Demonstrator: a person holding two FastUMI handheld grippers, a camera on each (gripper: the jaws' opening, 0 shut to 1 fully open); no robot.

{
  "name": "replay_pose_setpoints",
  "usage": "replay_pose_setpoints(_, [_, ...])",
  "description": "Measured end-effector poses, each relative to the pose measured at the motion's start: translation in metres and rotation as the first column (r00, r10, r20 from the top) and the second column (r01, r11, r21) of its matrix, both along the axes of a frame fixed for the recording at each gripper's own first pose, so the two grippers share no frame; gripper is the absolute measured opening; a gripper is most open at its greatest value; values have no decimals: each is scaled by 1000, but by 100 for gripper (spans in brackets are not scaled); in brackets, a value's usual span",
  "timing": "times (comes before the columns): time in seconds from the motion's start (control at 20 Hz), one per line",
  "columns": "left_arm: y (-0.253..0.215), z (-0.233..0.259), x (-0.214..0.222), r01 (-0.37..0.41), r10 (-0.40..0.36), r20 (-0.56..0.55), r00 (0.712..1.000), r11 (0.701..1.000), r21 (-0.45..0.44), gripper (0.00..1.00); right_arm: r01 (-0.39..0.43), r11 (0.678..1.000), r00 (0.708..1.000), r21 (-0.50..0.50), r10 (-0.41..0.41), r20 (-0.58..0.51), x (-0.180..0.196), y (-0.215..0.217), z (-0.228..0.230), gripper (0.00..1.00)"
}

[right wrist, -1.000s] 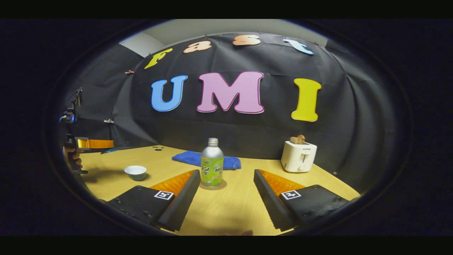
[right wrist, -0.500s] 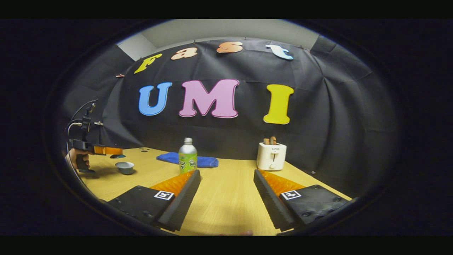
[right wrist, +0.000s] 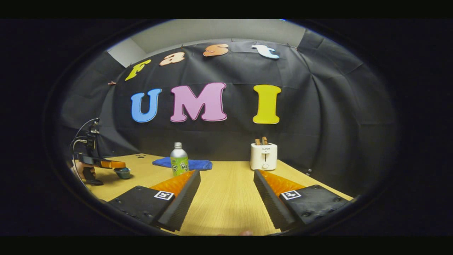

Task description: Open the teacup lid with one hand, grasp the water bottle and pour water into the teacup with the other hand; after pouring, place the water bottle on the coaster and then close the teacup lid.

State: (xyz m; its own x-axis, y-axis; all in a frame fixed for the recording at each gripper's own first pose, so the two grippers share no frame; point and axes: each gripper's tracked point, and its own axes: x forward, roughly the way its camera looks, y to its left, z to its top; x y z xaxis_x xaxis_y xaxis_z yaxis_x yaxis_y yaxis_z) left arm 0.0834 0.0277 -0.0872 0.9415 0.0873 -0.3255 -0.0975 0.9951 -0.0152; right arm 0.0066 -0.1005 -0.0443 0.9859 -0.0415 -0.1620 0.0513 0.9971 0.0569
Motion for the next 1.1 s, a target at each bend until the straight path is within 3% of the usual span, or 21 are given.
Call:
replay_pose_setpoints(0.55, [-6,4,0,11,-13,17,1000,989,145,38,-13,1000,1000,0,13,7,-4,11,8,94])
replay_pose_setpoints(0.65, [-10,10,-1,17,-22,29,999,985,172,47,-13,1000,1000,1,13,12,-3,17,4,94])
replay_pose_setpoints(0.75, [-14,21,-7,4,-17,62,998,980,200,67,-21,1000,1000,5,21,18,-4,21,7,94])
replay_pose_setpoints(0.8, [-12,32,-11,-17,-4,98,995,977,211,84,-27,1000,999,3,27,22,-4,23,9,94])
replay_pose_setpoints(0.9, [-22,53,-18,-18,-18,166,986,978,209,96,-34,999,999,-6,34,31,-5,28,13,94])
replay_pose_setpoints(1.1, [-39,71,-44,12,-40,213,976,991,133,96,-68,997,997,23,67,44,-6,39,24,94])
